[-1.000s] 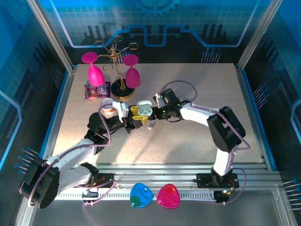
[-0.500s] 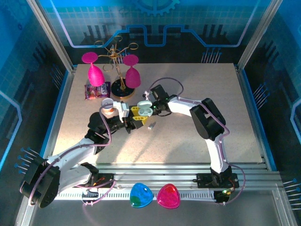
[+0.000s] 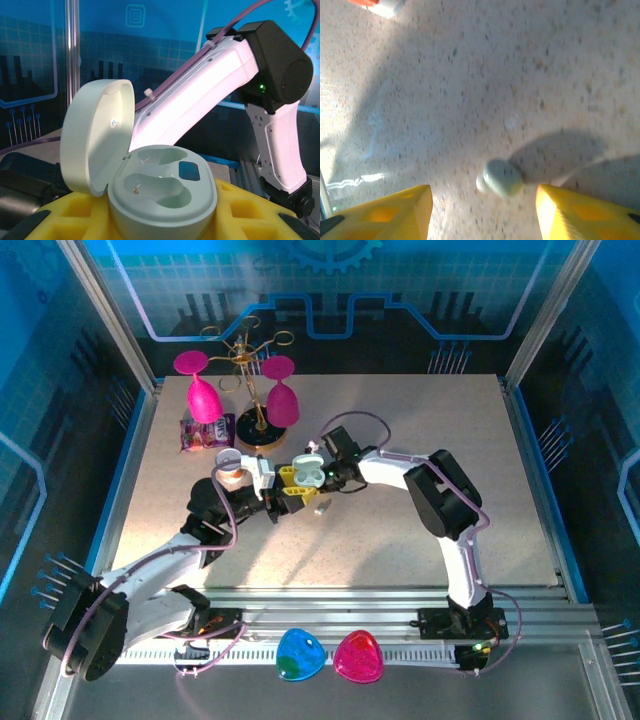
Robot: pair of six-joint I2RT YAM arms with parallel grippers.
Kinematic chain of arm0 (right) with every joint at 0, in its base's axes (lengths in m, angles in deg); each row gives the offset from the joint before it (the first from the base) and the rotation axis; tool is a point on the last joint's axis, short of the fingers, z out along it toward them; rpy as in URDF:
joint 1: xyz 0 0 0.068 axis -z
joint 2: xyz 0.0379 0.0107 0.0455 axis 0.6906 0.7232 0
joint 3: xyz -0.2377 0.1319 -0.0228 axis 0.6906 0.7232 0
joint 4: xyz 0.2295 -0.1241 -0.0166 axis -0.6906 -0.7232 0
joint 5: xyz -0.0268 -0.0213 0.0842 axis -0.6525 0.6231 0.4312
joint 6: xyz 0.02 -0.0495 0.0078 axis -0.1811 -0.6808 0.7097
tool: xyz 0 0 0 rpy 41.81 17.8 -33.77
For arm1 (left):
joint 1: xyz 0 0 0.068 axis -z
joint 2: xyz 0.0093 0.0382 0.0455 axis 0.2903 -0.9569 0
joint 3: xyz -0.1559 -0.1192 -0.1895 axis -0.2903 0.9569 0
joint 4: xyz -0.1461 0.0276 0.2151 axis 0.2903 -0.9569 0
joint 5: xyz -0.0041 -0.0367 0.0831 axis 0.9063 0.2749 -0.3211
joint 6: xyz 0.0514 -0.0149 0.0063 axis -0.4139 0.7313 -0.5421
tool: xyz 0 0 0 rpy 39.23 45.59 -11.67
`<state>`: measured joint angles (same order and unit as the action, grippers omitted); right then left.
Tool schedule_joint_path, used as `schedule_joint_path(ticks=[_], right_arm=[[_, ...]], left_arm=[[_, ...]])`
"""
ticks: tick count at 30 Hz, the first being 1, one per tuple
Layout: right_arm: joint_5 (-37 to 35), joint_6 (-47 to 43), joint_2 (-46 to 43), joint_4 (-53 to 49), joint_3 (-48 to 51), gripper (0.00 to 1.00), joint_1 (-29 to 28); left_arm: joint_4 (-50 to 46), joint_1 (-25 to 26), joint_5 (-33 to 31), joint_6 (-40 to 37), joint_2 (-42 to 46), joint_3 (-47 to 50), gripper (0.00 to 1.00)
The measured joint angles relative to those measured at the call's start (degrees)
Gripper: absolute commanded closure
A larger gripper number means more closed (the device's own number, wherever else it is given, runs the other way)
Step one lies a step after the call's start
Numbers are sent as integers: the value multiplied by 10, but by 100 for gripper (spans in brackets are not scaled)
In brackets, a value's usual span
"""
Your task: Insert the wireless bluetooth earbuds into the charging case
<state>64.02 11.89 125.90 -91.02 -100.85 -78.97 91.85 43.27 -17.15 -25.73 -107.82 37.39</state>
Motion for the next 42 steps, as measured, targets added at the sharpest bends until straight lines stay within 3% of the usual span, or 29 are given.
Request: schedule_joint_path(ticks=[13, 23, 32, 42], right_arm=[[-10, 2, -87, 5, 117, 44, -4], [-13, 9, -154, 11, 178, 45, -41], [-47, -5, -175, 2, 169, 43, -48], [-63, -9, -123, -5, 117, 43, -26]], left_arm=[[3, 0, 0, 2, -10, 0, 75], [3, 0, 0, 2, -10, 0, 75], [4, 0, 0, 2, -10, 0, 75], [1, 0, 0, 1, -10, 0, 75]])
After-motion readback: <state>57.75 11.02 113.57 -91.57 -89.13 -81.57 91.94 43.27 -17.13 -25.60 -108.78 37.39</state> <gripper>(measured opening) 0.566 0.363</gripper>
